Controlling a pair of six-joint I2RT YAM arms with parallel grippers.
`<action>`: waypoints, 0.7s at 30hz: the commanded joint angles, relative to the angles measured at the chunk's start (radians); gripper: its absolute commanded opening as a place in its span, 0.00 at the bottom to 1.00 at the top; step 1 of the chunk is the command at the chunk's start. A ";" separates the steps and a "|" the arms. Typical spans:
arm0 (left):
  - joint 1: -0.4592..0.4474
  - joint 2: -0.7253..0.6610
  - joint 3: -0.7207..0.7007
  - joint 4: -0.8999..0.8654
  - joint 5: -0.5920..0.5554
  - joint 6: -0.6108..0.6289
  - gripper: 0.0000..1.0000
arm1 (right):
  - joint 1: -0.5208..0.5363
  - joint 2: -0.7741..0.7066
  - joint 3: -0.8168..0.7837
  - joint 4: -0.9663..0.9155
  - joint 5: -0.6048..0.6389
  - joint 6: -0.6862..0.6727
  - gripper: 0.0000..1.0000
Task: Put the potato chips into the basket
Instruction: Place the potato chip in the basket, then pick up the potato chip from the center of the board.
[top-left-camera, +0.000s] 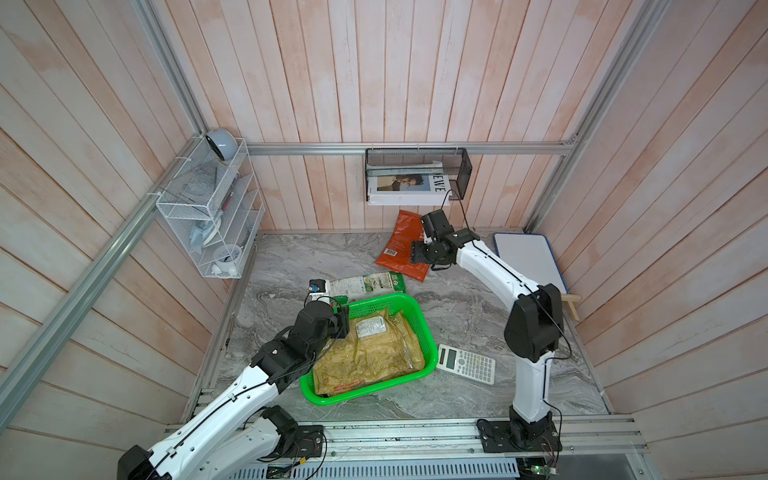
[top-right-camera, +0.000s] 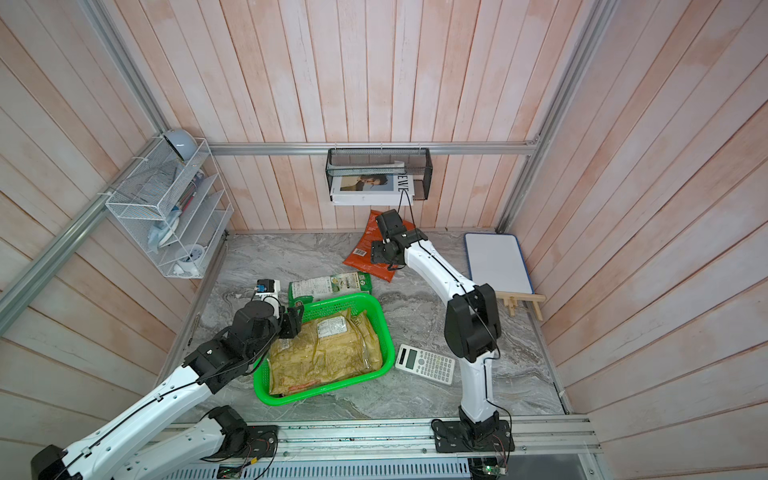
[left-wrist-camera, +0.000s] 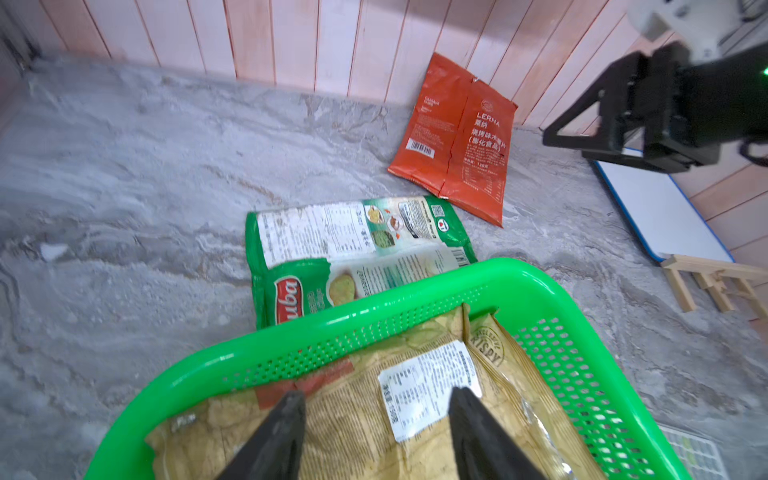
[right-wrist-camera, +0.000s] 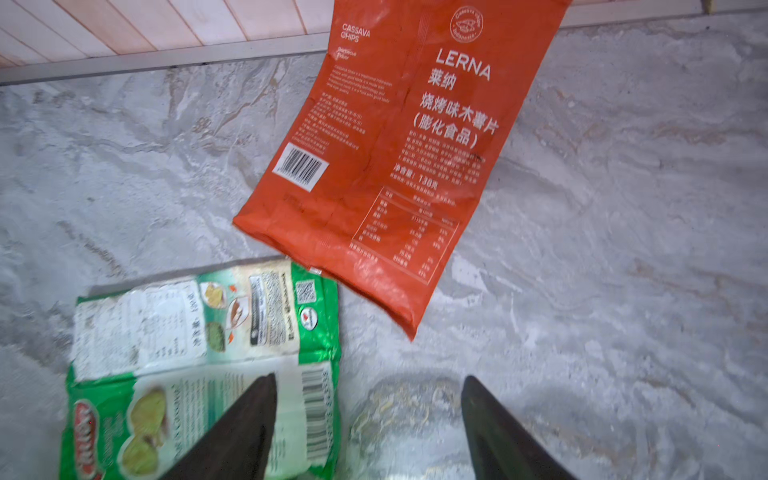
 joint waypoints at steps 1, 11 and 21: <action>0.009 0.033 -0.012 0.142 -0.074 0.131 0.70 | -0.023 0.152 0.198 -0.121 0.034 -0.079 0.74; 0.094 0.276 0.069 0.215 0.002 0.214 0.72 | -0.030 0.655 0.826 -0.345 -0.105 -0.050 0.74; 0.133 0.318 0.056 0.230 0.023 0.250 0.72 | -0.026 0.588 0.541 -0.481 -0.269 -0.021 0.21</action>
